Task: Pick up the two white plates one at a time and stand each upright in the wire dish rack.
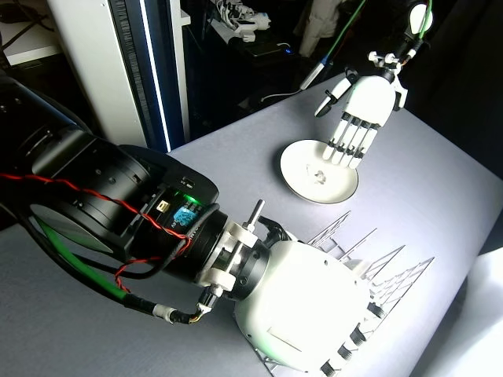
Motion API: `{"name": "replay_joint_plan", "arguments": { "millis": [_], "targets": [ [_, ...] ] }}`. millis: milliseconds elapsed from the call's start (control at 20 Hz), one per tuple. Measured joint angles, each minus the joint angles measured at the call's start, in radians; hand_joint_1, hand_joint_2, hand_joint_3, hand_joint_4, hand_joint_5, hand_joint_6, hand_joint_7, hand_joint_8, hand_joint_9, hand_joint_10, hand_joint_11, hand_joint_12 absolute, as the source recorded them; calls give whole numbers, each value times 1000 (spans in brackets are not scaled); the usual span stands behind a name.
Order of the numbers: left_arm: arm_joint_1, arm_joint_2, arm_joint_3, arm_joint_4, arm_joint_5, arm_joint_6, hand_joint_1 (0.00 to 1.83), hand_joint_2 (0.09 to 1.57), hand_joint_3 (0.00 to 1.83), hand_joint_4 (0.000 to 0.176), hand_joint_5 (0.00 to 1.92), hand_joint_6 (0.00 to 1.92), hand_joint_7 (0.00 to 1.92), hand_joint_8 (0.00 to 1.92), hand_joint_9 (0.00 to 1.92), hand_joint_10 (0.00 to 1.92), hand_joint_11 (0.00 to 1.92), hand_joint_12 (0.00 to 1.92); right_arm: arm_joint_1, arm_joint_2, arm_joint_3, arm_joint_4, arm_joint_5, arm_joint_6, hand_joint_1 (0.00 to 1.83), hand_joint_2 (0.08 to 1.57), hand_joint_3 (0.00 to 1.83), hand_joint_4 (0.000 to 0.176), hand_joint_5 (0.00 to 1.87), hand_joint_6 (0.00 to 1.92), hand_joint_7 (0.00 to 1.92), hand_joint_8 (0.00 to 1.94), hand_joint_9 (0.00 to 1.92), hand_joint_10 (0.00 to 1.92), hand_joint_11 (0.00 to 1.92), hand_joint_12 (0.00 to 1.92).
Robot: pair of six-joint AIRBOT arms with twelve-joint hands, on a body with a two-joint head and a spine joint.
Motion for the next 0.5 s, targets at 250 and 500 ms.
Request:
{"name": "replay_joint_plan", "arguments": {
  "millis": [250,500],
  "targets": [
    [14,-1,0,-11,-1,4,0,1272,0,0,189,2,212,3,206,5,0,556,-8,0,-4,-12,17,2,1286,1050,0,0,752,0,803,0,805,18,325,1070],
    [19,-10,0,-14,0,4,0,1270,1,0,182,0,203,0,195,0,0,565,23,3,-10,-27,21,0,1198,1054,0,0,594,0,535,0,491,0,41,1143]
  ]
}}
